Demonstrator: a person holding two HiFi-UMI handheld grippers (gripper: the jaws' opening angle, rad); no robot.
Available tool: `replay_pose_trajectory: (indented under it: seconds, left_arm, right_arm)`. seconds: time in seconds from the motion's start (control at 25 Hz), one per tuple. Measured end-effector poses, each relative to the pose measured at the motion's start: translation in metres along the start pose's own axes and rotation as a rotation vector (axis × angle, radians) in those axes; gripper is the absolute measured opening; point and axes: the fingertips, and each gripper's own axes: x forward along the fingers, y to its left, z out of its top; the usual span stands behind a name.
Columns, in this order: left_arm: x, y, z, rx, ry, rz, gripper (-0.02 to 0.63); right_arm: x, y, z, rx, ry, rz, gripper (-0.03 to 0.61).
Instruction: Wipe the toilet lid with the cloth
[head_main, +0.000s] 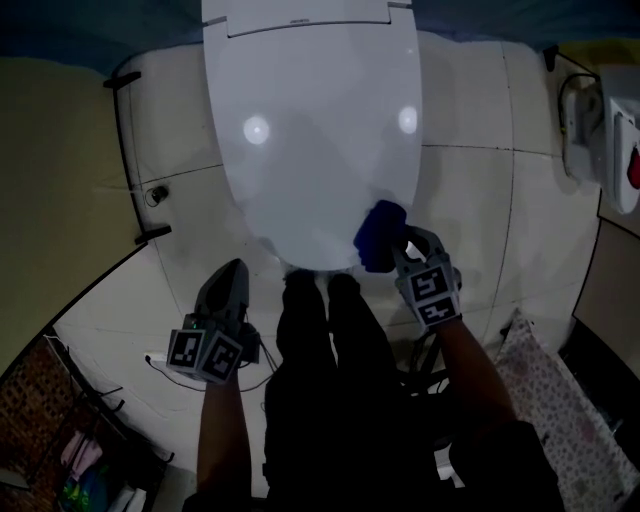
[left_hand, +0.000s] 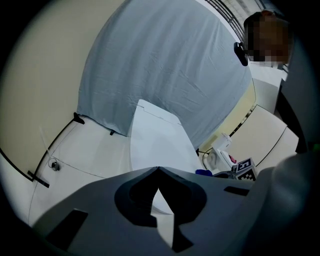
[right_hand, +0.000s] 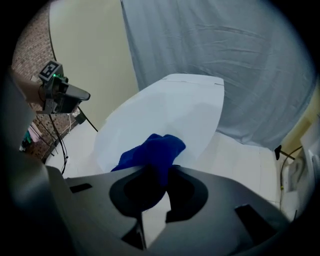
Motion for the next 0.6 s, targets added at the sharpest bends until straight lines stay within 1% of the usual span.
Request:
replay_pose_trajectory:
  seconds: [0.16,0.24,0.28,0.36,0.44,0.48,0.6]
  left_arm:
    - [-0.001,-0.003,0.004,-0.014,-0.019,0.003,-0.011]
    - [-0.005,-0.008,0.009,-0.010,-0.030,0.000,-0.011]
    - [-0.010,-0.011,0.014,-0.001,-0.034,-0.002,-0.011]
    - [-0.024,-0.020,0.025,0.031,-0.043,-0.005,-0.011]
    - [-0.040,-0.030,0.041,0.071,-0.061,-0.002,-0.011]
    - [-0.049,-0.034,0.052,0.075,-0.077,0.001,-0.011]
    - [-0.087,-0.048,0.091,0.027,-0.150,0.009,-0.011]
  right_arm:
    - [-0.003,-0.015,-0.009,-0.012,0.017,-0.063,0.055]
    - [-0.010,-0.023,-0.012,0.020,0.010,-0.080,0.054]
    - [-0.017,-0.026,-0.010,0.050,-0.013,-0.078,0.054]
    - [-0.041,-0.031,-0.001,0.102,-0.081,-0.076,0.054]
    - [-0.073,-0.038,0.014,0.123,-0.155,-0.088,0.054]
    - [-0.093,-0.040,0.024,0.133,-0.198,-0.089,0.054]
    - [-0.167,-0.036,0.069,0.193,-0.359,-0.051,0.054]
